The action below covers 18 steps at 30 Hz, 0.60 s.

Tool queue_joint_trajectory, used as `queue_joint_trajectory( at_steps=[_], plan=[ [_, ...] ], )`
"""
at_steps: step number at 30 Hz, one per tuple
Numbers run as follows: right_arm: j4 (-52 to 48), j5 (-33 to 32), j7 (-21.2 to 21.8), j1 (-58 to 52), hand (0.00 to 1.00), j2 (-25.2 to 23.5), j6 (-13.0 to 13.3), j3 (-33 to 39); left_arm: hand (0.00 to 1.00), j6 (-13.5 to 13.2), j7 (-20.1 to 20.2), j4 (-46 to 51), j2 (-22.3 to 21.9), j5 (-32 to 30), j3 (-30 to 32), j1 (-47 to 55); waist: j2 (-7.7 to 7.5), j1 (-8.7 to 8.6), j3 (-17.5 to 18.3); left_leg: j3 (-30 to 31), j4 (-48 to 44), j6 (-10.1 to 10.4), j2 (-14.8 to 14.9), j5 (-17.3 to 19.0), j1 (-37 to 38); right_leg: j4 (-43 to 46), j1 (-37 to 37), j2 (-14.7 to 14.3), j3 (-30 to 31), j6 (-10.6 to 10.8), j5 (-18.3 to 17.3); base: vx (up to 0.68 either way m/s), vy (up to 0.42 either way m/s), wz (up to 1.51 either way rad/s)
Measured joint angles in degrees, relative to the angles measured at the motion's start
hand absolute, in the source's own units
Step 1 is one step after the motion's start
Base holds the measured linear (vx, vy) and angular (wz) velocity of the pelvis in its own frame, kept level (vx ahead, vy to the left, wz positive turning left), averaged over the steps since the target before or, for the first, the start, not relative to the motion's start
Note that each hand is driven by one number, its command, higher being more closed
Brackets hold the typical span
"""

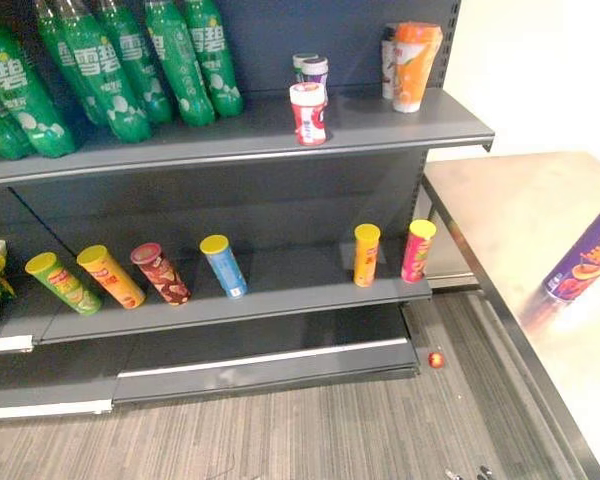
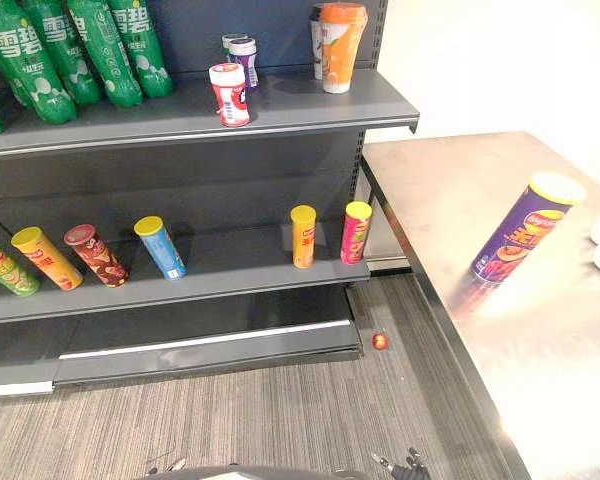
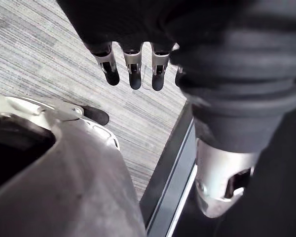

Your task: Put the gum and the chips on the shelf.

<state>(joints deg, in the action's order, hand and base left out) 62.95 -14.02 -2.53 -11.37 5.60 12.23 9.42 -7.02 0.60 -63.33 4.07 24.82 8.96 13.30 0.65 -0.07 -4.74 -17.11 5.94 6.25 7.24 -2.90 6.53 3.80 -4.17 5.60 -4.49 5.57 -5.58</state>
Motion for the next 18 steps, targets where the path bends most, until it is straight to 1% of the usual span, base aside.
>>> queue_joint_trajectory(
  at_steps=[4,6,9,10,11,12,13,14,15,16,17,18],
  plan=[
    [0.00,-0.15,-1.02,-0.12,0.00,-0.95,-1.15,1.99,0.00,-0.04,0.56,-0.05,0.11,1.52,0.42,-0.01,-0.72,-0.08,-0.47,-1.61,-0.16,-0.59,-0.48,0.92,1.25,3.22,1.21,0.50,1.73,0.47,-1.66,0.04,0.025,-0.21],
    [-0.13,-2.22,-1.99,-0.22,0.00,-2.31,-1.51,4.23,0.00,-0.02,1.00,0.04,0.53,1.45,0.58,-0.24,-1.59,-0.39,-1.19,-3.30,-0.40,-0.59,-1.16,1.40,1.84,6.00,2.93,1.08,3.52,0.77,-2.26,0.05,0.043,-0.34],
    [-1.90,-2.94,-2.56,-1.23,0.00,-4.25,-1.09,7.12,0.00,0.21,1.59,0.06,0.69,1.22,1.95,-0.72,-2.48,-1.02,-2.43,-6.39,-0.40,-1.08,-1.77,2.53,3.04,7.54,4.22,1.80,5.56,1.49,-2.38,0.03,0.062,-0.56],
    [-3.49,-3.25,-2.73,-2.32,0.00,-5.42,-0.63,8.36,0.00,0.28,1.97,0.11,0.74,1.01,2.72,-0.74,-2.86,-1.40,-3.40,-8.10,-0.40,-1.20,-1.85,3.13,4.16,8.00,4.33,2.01,5.77,1.97,-2.13,0.01,0.047,-0.80],
    [-4.56,-4.05,-2.85,-3.22,0.00,-6.02,-0.29,9.14,0.00,0.30,2.15,0.96,0.74,0.99,3.03,-0.77,-2.87,-1.28,-4.15,-10.95,-0.41,-1.04,-1.74,3.86,5.24,8.33,5.22,2.53,3.34,2.10,-2.11,-0.03,0.051,-0.94],
    [-5.08,-4.00,-2.82,-3.63,0.00,-6.43,-0.22,9.66,0.00,0.36,2.20,1.32,0.74,0.98,3.41,-0.59,-3.12,-1.34,-4.38,-12.71,-0.41,-1.07,-1.75,4.18,5.89,8.31,5.45,3.35,1.37,1.28,-2.69,-0.01,0.117,-1.23],
    [-5.85,-3.88,-2.66,-4.53,0.00,-7.12,-0.22,10.53,0.00,0.76,2.09,1.40,0.75,1.02,3.81,-0.60,-3.38,-1.31,-4.47,-16.08,-0.42,-0.97,-1.66,4.92,7.04,8.56,5.66,5.83,-4.90,0.22,-3.33,0.04,0.161,-1.43],
    [-5.77,-3.43,-2.34,-4.55,0.00,-7.22,-0.24,10.57,0.00,1.07,1.99,1.38,0.87,1.33,3.79,-0.63,-3.46,-1.26,-4.69,-19.41,-0.44,-0.55,-1.12,5.59,7.89,9.32,6.06,7.66,-10.21,-2.13,-2.89,0.07,0.146,-1.51],
    [-5.75,-2.60,-2.16,-4.46,0.00,-7.23,-0.25,10.57,0.00,1.25,1.93,1.35,1.03,1.55,3.78,-0.65,-3.50,-1.29,-4.94,-21.29,-0.81,-0.21,-0.82,6.14,8.51,9.85,6.19,8.50,-12.96,-4.05,-1.95,0.07,0.086,-1.42],
    [-5.70,-1.53,-2.02,-4.36,0.00,-7.29,-0.30,10.45,0.00,1.44,1.89,1.35,1.49,1.64,3.74,-0.81,-3.77,-1.33,-5.39,-23.57,-3.05,0.31,-0.01,7.76,8.85,10.28,6.12,9.68,-16.60,-6.34,0.17,0.09,0.021,-1.27],
    [-5.36,-0.97,-1.88,-4.33,0.00,-7.44,-0.44,10.30,0.00,1.64,1.87,1.10,2.34,1.88,3.30,-0.93,-4.41,-1.44,-5.85,-25.41,-6.17,0.82,0.96,9.68,8.72,10.31,5.99,10.10,-19.73,-4.70,2.99,0.10,-0.003,-1.23],
    [-4.45,0.02,-1.92,-4.42,0.00,-7.21,-0.52,10.39,0.00,2.14,1.87,0.49,2.87,1.99,2.29,-1.14,-4.27,-1.46,-6.01,-26.77,-8.00,1.52,2.01,10.31,8.77,10.24,6.07,9.60,-22.47,-3.95,3.52,0.14,-0.015,-0.91]
  ],
)
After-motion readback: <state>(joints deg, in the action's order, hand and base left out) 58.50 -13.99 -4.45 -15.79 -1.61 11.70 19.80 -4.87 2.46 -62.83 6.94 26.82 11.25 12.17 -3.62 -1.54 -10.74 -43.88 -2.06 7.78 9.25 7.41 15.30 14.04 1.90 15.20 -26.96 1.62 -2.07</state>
